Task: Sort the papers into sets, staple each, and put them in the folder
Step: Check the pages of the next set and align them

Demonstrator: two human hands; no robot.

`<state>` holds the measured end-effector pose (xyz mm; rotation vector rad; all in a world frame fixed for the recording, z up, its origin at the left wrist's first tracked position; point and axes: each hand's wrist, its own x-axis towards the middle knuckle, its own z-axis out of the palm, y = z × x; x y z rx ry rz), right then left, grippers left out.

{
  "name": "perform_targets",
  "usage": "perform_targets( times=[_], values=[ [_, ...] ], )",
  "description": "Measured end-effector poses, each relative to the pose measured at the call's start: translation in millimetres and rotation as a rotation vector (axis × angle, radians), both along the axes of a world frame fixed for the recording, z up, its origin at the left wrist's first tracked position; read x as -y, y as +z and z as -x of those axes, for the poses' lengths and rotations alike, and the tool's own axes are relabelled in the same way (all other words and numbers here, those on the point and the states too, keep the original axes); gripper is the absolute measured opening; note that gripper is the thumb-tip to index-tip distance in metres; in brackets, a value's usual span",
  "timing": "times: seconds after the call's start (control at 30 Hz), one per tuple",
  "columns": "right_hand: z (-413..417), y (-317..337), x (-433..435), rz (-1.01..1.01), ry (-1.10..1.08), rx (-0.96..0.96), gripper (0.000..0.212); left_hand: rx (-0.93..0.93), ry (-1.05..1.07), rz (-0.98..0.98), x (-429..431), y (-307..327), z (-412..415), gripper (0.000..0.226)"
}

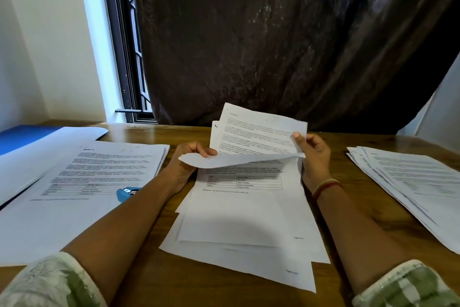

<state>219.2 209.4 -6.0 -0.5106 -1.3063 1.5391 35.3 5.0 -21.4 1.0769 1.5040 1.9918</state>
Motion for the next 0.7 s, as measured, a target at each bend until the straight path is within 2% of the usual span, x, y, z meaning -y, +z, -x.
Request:
perform_targets(
  times=[0.07, 0.17, 0.23, 0.3, 0.37, 0.4, 0.43, 0.5, 0.53, 0.57, 0.63, 0.7],
  values=[
    [-5, 4, 1, 0.046, 0.133, -0.014, 0.009, 0.043, -0.012, -0.021, -2, -1, 0, 0.022],
    [-11, 8, 1, 0.085, 0.368, -0.022, 0.024, 0.104, -0.026, -0.015, -5, -1, 6, 0.023],
    [-15, 9, 2, 0.123, 0.493, -0.029, 0.027, 0.144, -0.067, 0.011, -4, -1, 7, 0.019],
    [-17, 8, 0, 0.187, 0.596, -0.036, 0.038, 0.176, -0.094, 0.031, -2, 1, 8, 0.041],
    [-18, 7, -3, 0.207, 0.672, -0.012, 0.059, 0.14, -0.042, 0.042, 1, 4, 7, 0.023],
    [-19, 7, -3, 0.195, 0.685, 0.02, 0.063, 0.134, -0.035, 0.068, 3, 7, 5, 0.007],
    [-19, 7, -3, 0.18, 0.69, 0.053, 0.064, 0.141, -0.016, 0.093, 4, 10, 3, 0.014],
    [-18, 6, -3, 0.18, 0.703, 0.077, 0.065, 0.155, 0.04, 0.099, 4, 7, 7, 0.046],
    [-18, 6, -3, 0.184, 0.69, 0.069, 0.065, 0.148, 0.057, 0.089, 4, 7, 7, 0.054],
    [-17, 6, -3, 0.179, 0.662, 0.061, 0.065, 0.156, 0.063, 0.079, 4, 7, 5, 0.053],
    [-14, 6, -3, 0.176, 0.593, 0.038, 0.081, 0.109, -0.005, 0.018, 6, 11, -1, 0.029],
    [-13, 8, -3, 0.231, 0.562, 0.053, 0.091, 0.062, -0.085, -0.058, 8, 14, -3, 0.046]
  ],
)
